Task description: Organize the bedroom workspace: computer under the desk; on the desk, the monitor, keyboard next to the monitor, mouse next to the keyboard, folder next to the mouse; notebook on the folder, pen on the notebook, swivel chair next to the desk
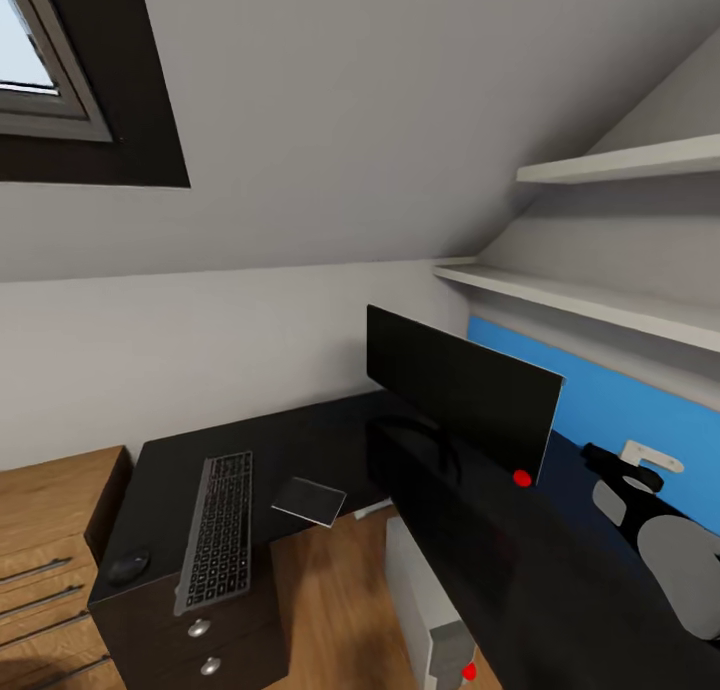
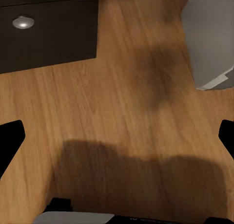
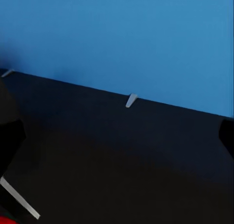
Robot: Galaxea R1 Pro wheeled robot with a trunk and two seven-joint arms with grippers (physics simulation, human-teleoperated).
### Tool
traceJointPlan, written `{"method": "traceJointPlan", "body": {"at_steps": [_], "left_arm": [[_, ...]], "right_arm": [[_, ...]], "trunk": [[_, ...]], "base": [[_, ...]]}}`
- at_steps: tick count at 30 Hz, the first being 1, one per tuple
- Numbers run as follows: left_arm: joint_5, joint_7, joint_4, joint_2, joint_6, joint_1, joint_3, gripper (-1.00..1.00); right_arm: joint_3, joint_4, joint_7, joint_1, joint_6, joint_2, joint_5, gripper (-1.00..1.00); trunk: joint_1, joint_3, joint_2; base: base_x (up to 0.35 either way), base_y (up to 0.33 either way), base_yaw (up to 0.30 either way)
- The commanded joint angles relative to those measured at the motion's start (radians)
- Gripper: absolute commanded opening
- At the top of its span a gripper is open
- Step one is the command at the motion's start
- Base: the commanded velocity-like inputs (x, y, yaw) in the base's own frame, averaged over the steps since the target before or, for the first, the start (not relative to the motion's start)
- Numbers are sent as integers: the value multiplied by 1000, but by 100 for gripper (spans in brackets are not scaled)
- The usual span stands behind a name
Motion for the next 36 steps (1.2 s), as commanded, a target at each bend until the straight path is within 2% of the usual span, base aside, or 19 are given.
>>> {"method": "traceJointPlan", "body": {"at_steps": [1,9,16,25,36], "left_arm": [[1,9,0,0,-3,0,-9,100],[0,8,-1,0,-3,0,-10,100],[-1,7,-1,0,-4,0,-10,100],[-1,6,0,0,-3,0,-13,100],[1,6,1,0,-3,0,-15,100]], "right_arm": [[-1,2,-2,-1,-4,-1,1,100],[-1,2,-2,-1,-4,-4,-1,100],[-1,2,-1,-1,-5,-5,0,100],[-1,2,3,-1,-6,-6,0,100],[0,1,40,1,-7,-6,4,100]], "trunk": [[1,0,-1],[1,0,-1],[1,0,-1],[1,0,-1],[1,0,-1]], "base": [[173,0,0],[237,0,0],[66,0,0],[197,-15,0],[19,-3,0]]}}
